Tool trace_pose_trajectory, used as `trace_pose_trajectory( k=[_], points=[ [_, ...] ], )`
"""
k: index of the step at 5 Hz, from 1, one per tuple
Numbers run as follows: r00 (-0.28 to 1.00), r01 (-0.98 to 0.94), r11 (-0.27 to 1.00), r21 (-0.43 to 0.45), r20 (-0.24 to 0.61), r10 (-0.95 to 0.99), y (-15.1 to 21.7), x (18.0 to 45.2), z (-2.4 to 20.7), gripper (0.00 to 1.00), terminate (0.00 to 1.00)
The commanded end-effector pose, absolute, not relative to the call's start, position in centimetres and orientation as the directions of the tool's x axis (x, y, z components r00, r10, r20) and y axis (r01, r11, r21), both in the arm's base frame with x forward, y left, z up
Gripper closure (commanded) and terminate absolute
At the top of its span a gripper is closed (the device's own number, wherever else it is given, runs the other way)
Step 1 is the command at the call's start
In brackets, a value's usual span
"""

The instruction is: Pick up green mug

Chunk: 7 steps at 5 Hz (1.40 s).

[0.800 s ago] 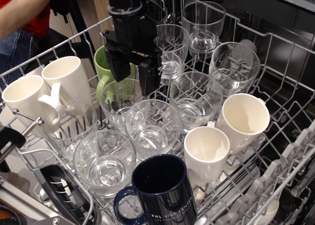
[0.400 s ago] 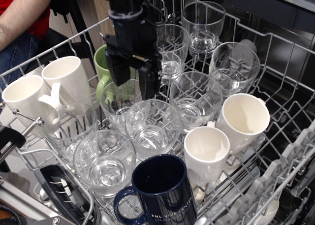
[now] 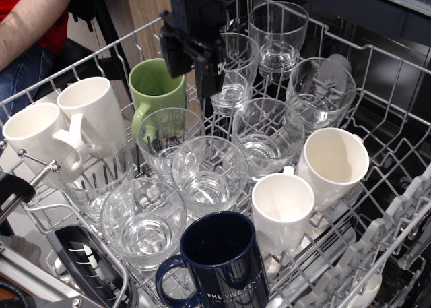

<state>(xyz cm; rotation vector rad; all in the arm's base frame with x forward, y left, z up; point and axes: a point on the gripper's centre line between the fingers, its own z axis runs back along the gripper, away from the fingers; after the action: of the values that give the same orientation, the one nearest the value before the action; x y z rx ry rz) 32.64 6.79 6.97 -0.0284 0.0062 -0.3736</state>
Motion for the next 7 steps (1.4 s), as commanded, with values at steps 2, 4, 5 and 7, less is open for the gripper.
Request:
trace_pose_trajectory(
  k=[2,4,5,7],
  points=[
    [0.974,0.199,0.98,-0.015,0.111,-0.196,12.1,39.2,6.1,0.0,0.0],
    [0.983,0.06,0.998,0.024,0.174,-0.063,14.8,40.6,2.9,0.0,0.0],
    [0.975,0.006,0.999,0.044,0.223,-0.016,16.0,41.3,1.7,0.0,0.0],
    [0.975,0.017,0.993,0.115,0.219,-0.042,17.8,41.9,-1.2,0.0,0.0]
  ],
)
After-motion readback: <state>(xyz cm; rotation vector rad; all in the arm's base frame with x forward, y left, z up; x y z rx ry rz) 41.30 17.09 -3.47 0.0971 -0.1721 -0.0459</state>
